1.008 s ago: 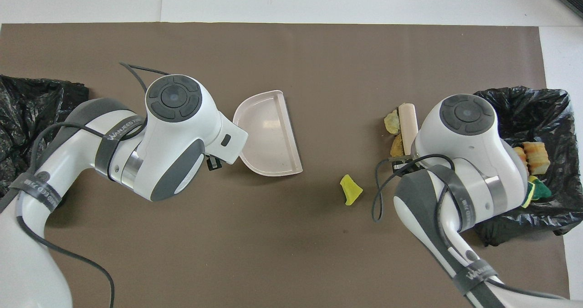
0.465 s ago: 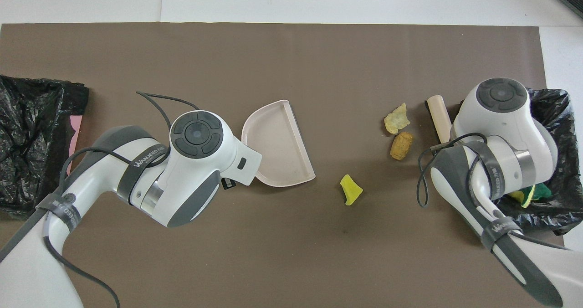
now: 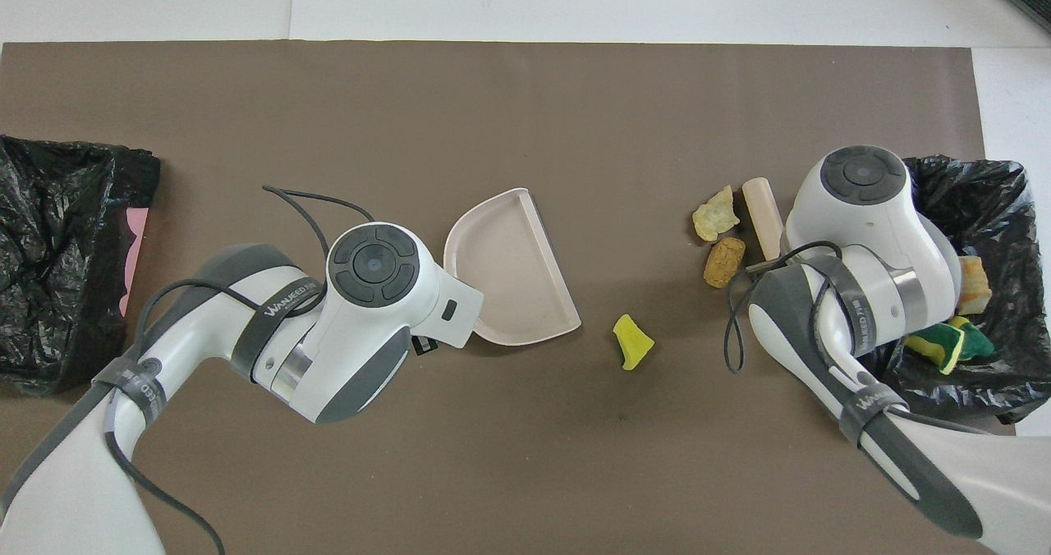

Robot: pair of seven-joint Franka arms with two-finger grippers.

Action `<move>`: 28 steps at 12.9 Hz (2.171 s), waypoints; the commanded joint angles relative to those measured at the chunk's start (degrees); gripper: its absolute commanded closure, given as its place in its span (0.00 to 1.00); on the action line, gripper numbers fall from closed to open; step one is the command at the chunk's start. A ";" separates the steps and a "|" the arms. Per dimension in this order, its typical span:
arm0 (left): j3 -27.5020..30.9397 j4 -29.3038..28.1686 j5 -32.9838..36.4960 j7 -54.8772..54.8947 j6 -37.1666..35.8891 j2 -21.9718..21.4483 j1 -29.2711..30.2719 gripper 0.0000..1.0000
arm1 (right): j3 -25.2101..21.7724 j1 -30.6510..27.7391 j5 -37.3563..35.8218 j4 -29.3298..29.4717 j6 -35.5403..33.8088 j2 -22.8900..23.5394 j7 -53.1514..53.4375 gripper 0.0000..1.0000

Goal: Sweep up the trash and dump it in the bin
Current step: 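Sweep the bread and potato with the brush into the dustpan, then draw the brush back from the dustpan with the right gripper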

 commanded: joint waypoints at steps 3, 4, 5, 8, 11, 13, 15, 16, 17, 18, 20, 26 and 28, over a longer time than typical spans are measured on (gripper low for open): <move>0.60 -2.47 -0.85 -0.48 -3.86 -2.90 -1.02 1.00 | 0.46 7.05 6.84 0.95 2.23 1.99 6.87 1.00; 0.60 -2.91 -0.76 -0.40 -3.78 -3.08 -1.02 1.00 | 0.46 8.55 8.51 1.30 2.75 1.99 6.79 1.00; 0.60 -2.91 -0.76 -0.40 -3.87 -3.17 -1.02 1.00 | 0.46 9.87 10.53 1.65 2.85 1.99 7.05 1.00; 0.60 -3.00 -0.76 -0.31 -3.87 -3.26 -1.02 1.00 | 0.55 14.00 12.92 1.92 1.63 1.64 8.72 1.00; 0.51 -3.09 -0.76 -0.22 -3.87 -3.26 -1.02 1.00 | 0.81 17.79 19.58 1.83 1.96 1.02 8.90 1.00; 0.51 -3.09 -0.76 -0.22 -3.87 -3.26 -1.02 1.00 | 1.25 20.33 26.25 2.18 2.84 0.93 8.99 1.00; 0.51 -3.26 -0.76 -0.22 -3.78 -3.26 -0.93 1.00 | 1.95 22.26 30.13 4.71 3.20 1.46 9.16 1.00; 0.51 -3.52 -0.76 -0.22 -3.61 -3.26 -0.93 1.00 | 1.87 23.06 30.41 5.25 3.11 1.46 9.43 1.00; 0.42 -3.53 -0.76 -0.22 -3.52 -3.26 -0.93 1.00 | 1.86 22.55 30.41 5.26 2.33 1.11 9.43 1.00; 0.42 -3.61 -0.76 -0.13 -3.43 -3.26 -0.84 1.00 | 1.78 22.02 30.41 5.26 1.36 0.24 9.51 1.00; 0.51 -3.53 -0.59 2.13 -3.17 -3.26 -0.84 1.00 | 1.51 20.44 30.07 5.08 -2.15 -2.57 12.48 1.00; 0.42 -3.52 0.12 7.25 -5.27 -4.13 -1.10 1.00 | 1.25 14.02 26.38 -4.64 -8.40 -13.99 18.20 1.00; -0.19 -3.53 0.03 6.99 -6.42 -4.31 -1.19 1.00 | 1.34 13.23 24.27 -13.50 -7.01 -19.69 19.18 1.00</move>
